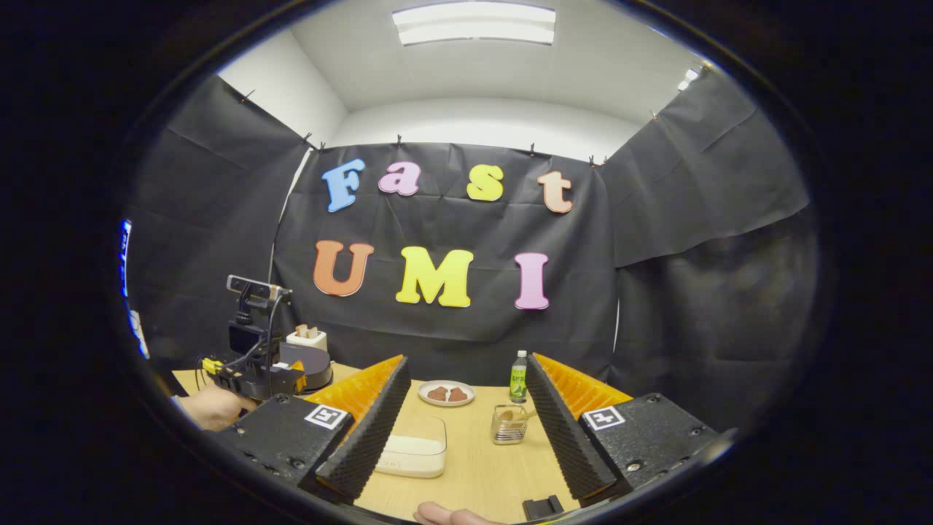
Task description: Close the left gripper, press the button to open the rice cooker; take a wooden spoon from the chopstick holder with the right hand, scoop a spoonful of rice and pour it into the rice cooker, then put the wooden spoon back into the chopstick holder.
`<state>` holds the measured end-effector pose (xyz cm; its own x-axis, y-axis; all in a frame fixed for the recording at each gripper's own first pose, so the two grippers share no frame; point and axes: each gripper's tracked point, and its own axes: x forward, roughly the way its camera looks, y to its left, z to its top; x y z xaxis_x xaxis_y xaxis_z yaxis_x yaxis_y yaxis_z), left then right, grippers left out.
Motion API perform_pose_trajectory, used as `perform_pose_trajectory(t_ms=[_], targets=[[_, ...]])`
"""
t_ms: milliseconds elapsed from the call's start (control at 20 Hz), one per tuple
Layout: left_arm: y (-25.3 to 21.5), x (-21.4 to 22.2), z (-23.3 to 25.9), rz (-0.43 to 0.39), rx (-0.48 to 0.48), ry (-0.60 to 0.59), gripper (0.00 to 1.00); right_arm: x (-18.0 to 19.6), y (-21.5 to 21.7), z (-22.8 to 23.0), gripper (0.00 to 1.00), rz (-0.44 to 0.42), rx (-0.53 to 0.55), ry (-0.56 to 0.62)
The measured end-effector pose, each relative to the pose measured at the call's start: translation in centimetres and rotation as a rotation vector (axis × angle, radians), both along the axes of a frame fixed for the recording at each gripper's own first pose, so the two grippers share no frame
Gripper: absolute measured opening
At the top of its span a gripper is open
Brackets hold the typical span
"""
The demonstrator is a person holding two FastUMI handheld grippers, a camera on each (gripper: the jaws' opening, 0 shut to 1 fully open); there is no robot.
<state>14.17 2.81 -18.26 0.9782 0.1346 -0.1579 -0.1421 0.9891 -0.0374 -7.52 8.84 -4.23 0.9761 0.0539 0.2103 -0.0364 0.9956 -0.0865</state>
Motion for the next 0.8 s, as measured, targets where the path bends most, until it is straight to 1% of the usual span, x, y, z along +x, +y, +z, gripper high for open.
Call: perform_pose_trajectory(t_ms=[100,150,300,350,400,500,650,800], targets=[[0.0,-0.1,-0.1,-0.011,-0.011,0.006,1.00,-0.1,-0.5,0.1,1.00,-0.004,0.019,0.000],[-0.2,-0.2,-0.1,-0.022,-0.014,0.008,0.98,0.0,-0.8,0.0,1.00,-0.007,0.027,0.002],[-0.2,-0.3,0.2,-0.065,-0.001,0.012,0.98,0.2,-1.3,0.5,1.00,-0.014,0.046,0.003],[-0.2,-0.2,0.2,-0.079,0.011,0.019,1.00,0.3,-1.6,0.4,1.00,-0.017,0.055,0.004],[-0.1,-0.4,0.3,-0.087,0.018,0.022,0.97,0.5,-1.8,0.4,1.00,-0.021,0.063,0.005],[0.3,-0.8,0.4,-0.094,0.033,0.055,0.97,0.7,-2.2,0.3,1.00,-0.030,0.073,0.011],[1.1,-2.1,1.2,-0.086,-0.020,0.094,0.96,0.9,-2.4,0.0,1.00,-0.036,0.068,0.016],[1.8,-3.8,3.6,-0.074,-0.055,0.074,0.96,1.0,-2.8,0.0,1.00,-0.048,0.074,0.013]])
